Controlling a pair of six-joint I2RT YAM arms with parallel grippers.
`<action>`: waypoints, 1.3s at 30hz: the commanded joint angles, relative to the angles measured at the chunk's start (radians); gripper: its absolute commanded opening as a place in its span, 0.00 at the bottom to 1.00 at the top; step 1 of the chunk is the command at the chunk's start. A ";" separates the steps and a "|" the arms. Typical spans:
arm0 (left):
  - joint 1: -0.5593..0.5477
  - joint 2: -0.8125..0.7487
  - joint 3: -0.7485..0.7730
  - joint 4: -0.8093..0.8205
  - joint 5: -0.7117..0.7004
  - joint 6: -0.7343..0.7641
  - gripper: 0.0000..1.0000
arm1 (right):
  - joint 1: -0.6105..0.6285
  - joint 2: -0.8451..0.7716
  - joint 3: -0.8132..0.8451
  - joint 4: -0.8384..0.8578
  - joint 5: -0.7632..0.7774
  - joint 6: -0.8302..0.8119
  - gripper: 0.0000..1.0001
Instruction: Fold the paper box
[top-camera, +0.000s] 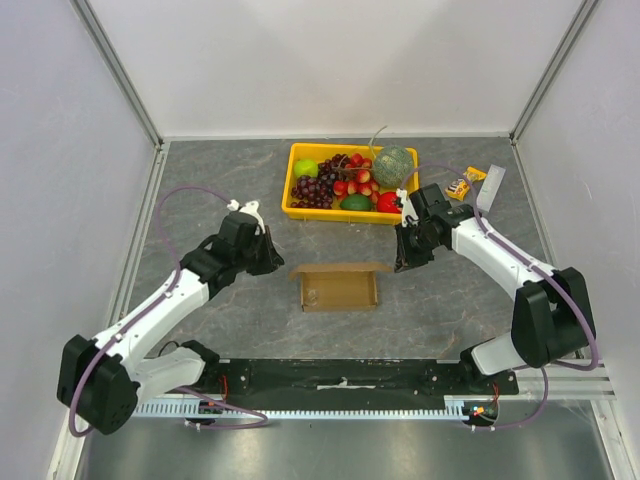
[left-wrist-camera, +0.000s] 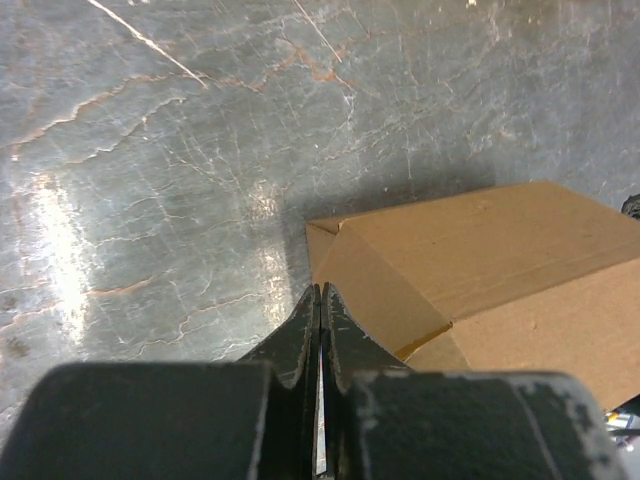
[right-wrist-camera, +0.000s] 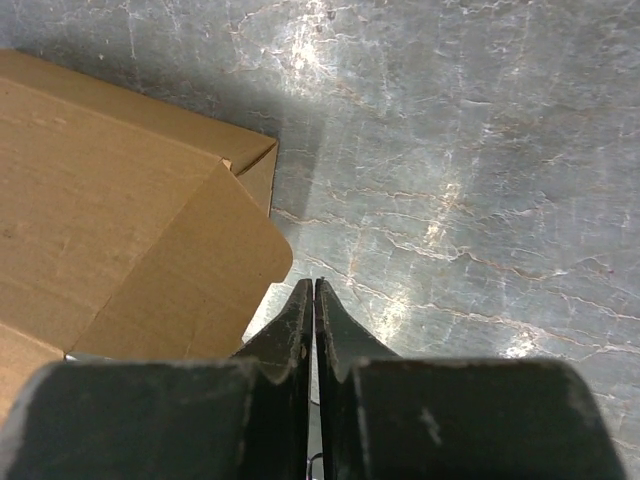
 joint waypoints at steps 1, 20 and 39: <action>0.003 0.049 -0.014 0.062 0.100 0.065 0.02 | 0.005 0.015 0.007 -0.008 -0.060 -0.016 0.06; -0.023 0.100 -0.040 0.096 0.201 0.087 0.02 | 0.051 0.035 0.007 0.015 -0.135 0.006 0.04; -0.095 0.137 -0.025 0.131 0.202 0.078 0.02 | 0.106 0.047 -0.019 0.077 -0.210 -0.002 0.03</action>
